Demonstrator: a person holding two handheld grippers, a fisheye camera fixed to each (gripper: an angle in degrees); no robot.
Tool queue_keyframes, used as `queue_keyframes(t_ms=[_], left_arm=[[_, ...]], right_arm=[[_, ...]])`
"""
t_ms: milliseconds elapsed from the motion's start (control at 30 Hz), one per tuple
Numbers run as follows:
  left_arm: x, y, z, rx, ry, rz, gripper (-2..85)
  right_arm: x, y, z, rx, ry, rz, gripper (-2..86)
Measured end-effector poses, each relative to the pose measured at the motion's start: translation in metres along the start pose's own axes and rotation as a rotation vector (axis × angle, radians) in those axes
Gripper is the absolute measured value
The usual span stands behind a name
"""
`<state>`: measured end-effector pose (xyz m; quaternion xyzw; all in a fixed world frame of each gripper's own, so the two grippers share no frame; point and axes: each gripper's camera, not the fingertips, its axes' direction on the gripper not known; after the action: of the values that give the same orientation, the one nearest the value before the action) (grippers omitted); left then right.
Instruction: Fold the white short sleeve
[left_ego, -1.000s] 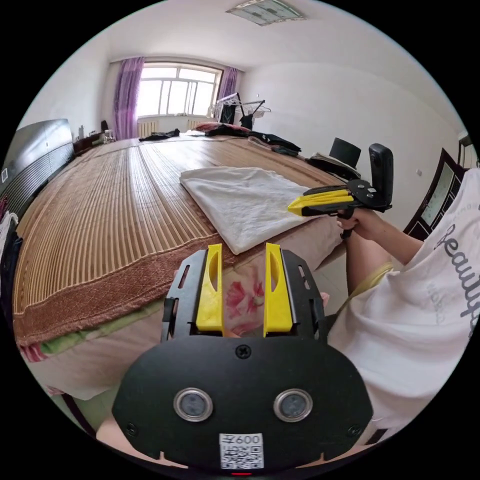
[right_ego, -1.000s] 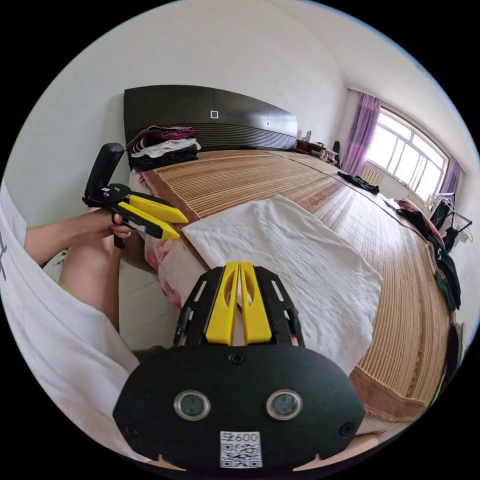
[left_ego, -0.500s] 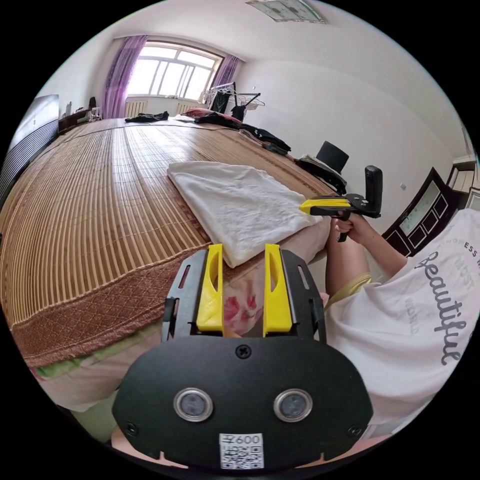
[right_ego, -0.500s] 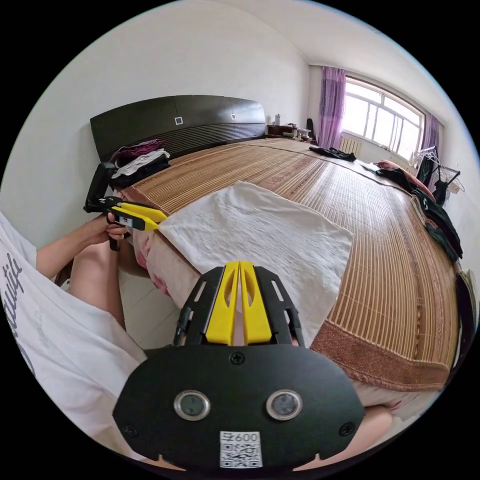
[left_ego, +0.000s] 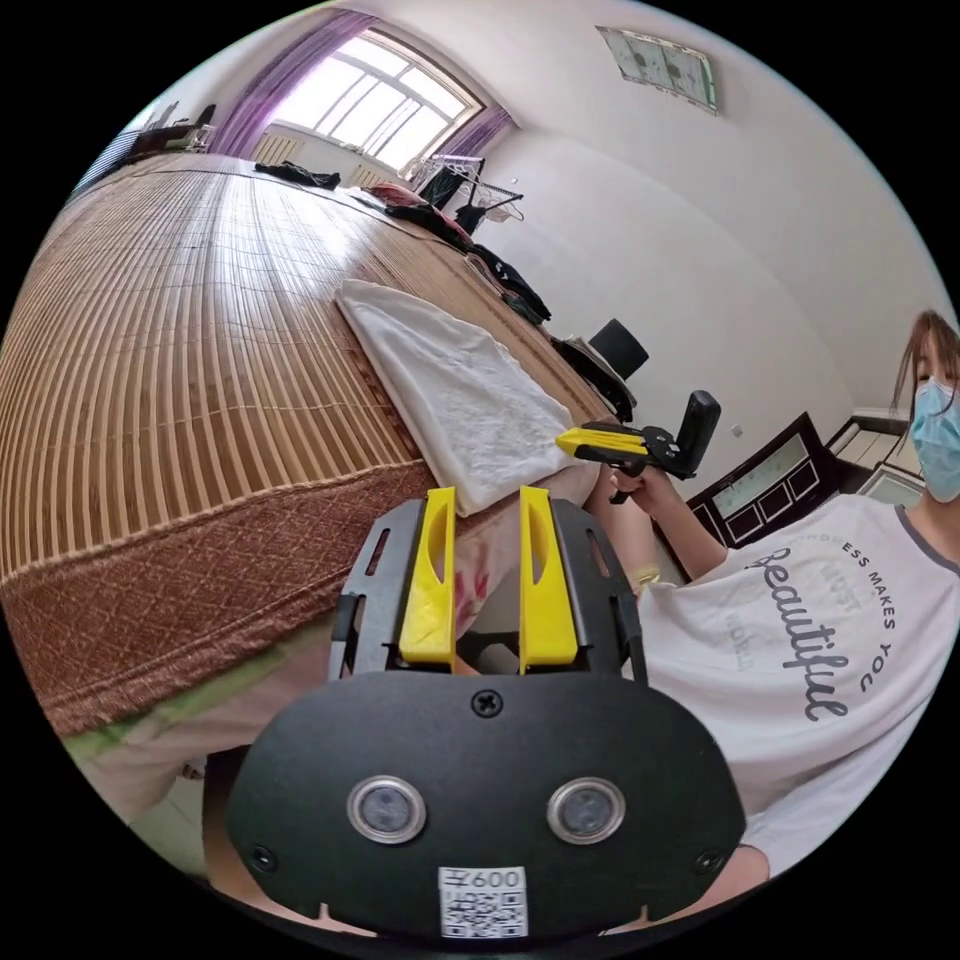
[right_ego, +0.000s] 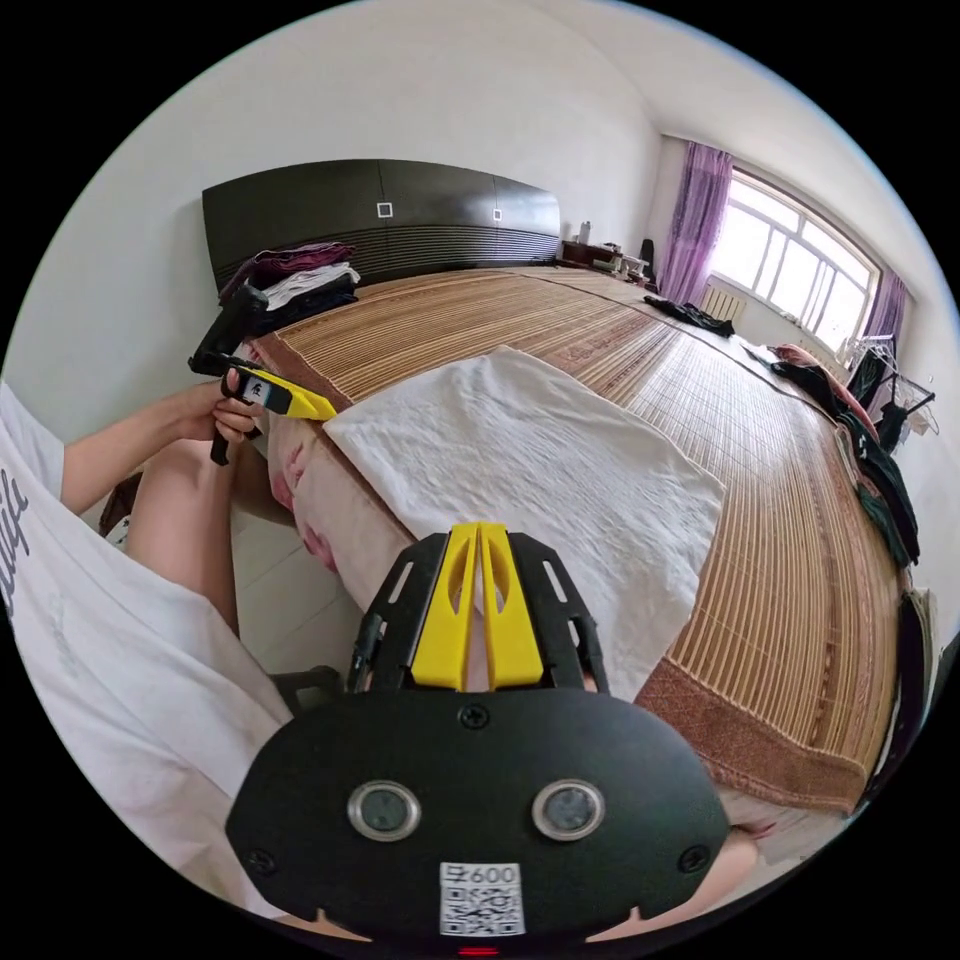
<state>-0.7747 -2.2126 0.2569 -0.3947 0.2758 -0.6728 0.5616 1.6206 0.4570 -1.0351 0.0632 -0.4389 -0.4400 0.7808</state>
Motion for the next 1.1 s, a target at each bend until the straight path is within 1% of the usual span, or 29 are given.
queue_keyframes(t_ms=[133, 333, 467, 633, 700, 733, 833, 967, 1100], left_arm=[[-0.009, -0.031, -0.010, -0.091, -0.019, 0.017, 8.8], [-0.025, -0.072, -0.005, -0.235, 0.028, -0.006, 9.3], [-0.036, -0.084, -0.010, -0.253, 0.063, 0.000, 8.6], [-0.057, -0.084, -0.012, -0.229, 0.132, -0.014, 6.8], [-0.061, -0.081, -0.005, -0.268, 0.124, 0.005, 5.9], [-0.062, -0.079, 0.002, -0.307, 0.101, 0.022, 4.9], [-0.057, -0.075, 0.007, -0.343, 0.028, 0.120, 2.1], [-0.052, -0.065, 0.015, -0.379, 0.004, 0.183, 0.9], [-0.049, -0.048, 0.020, -0.391, 0.008, 0.219, 0.6]], right_arm=[[0.024, 0.007, -0.022, 0.035, 0.004, 0.091, -0.8], [0.058, 0.007, -0.042, 0.061, -0.072, 0.208, -0.8], [0.062, 0.001, -0.053, 0.084, -0.050, 0.193, -0.8], [0.071, -0.002, -0.050, 0.039, -0.053, 0.185, -0.8], [0.074, 0.000, -0.052, 0.047, -0.050, 0.182, -0.8], [0.076, 0.002, -0.053, 0.051, -0.047, 0.175, -0.8], [0.078, 0.006, -0.053, 0.056, -0.028, 0.130, -0.8], [0.081, 0.007, -0.055, 0.061, 0.000, 0.105, -0.8], [0.095, 0.008, -0.058, 0.060, -0.023, 0.122, -0.8]])
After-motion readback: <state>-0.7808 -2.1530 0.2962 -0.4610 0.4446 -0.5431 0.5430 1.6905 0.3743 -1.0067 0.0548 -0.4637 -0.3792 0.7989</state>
